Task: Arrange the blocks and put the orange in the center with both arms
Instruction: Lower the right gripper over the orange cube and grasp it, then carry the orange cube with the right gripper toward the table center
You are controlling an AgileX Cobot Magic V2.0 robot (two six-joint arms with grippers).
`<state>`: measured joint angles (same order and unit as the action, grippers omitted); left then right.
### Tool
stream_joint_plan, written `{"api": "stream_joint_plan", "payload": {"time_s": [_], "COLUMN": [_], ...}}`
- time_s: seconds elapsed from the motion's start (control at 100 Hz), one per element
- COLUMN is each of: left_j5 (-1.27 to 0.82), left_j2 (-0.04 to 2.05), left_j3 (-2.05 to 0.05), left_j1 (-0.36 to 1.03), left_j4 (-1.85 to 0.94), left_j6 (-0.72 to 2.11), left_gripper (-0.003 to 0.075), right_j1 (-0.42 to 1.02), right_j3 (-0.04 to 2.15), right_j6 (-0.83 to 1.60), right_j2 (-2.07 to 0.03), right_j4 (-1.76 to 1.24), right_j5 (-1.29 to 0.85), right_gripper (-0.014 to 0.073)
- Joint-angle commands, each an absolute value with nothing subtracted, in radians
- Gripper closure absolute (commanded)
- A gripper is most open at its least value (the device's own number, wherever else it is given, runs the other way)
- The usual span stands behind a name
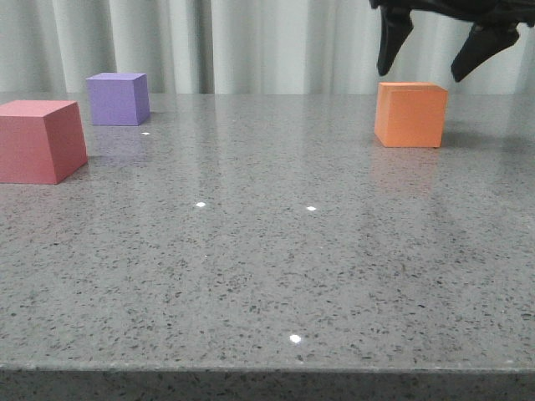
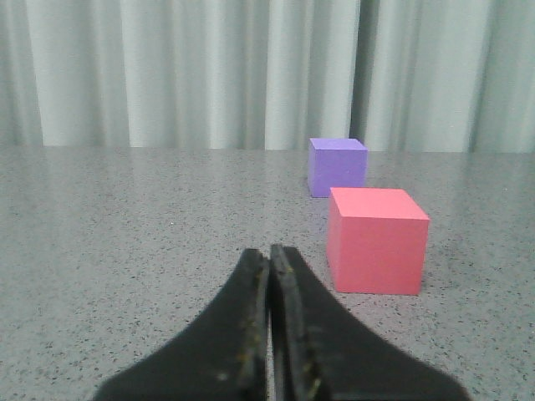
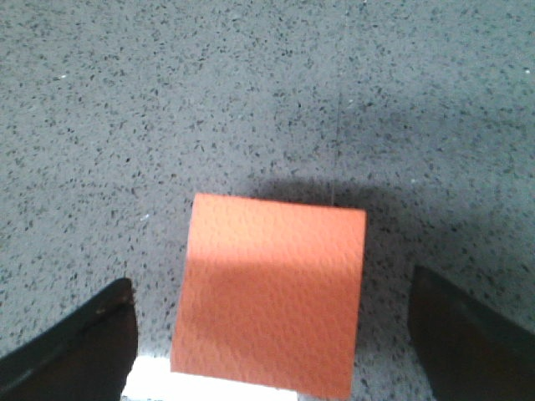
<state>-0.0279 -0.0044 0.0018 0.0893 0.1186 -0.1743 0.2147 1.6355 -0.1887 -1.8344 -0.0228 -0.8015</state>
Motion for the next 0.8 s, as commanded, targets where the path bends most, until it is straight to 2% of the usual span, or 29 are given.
{"api": "stream_joint_plan", "payload": {"time_s": [0.0,0.13,0.36,0.57,0.79], "left_j5": [0.058,0.058,0.058,0.058,0.058], "left_j2": [-0.036,-0.036,-0.036,-0.036,-0.036], "left_j3": [0.045,0.045,0.045,0.045,0.045], "left_j1": [0.086,0.086,0.086,0.086,0.086], "left_j4": [0.118,0.118,0.118,0.118,0.118], "left_j6": [-0.183,-0.183,-0.183,-0.183,-0.183], "left_gripper": [0.0739,0.0739,0.0739,0.0739,0.0739], "right_j1": [0.214,0.214,0.214,0.23,0.353], "right_j3": [1.691,1.694,1.697,1.729,1.834], "right_j6": [-0.18,-0.18,-0.18,-0.181,-0.266], "right_j2": [-1.814,-1.84,-1.842,-1.839,-1.84], "right_j4": [-0.022,-0.022,-0.022,-0.045,-0.028], "right_j5": [-0.768,-0.77,-0.779,-0.827,-0.853], "right_gripper": [-0.0053,-0.0039,0.0195,0.0199,0.0199]}}
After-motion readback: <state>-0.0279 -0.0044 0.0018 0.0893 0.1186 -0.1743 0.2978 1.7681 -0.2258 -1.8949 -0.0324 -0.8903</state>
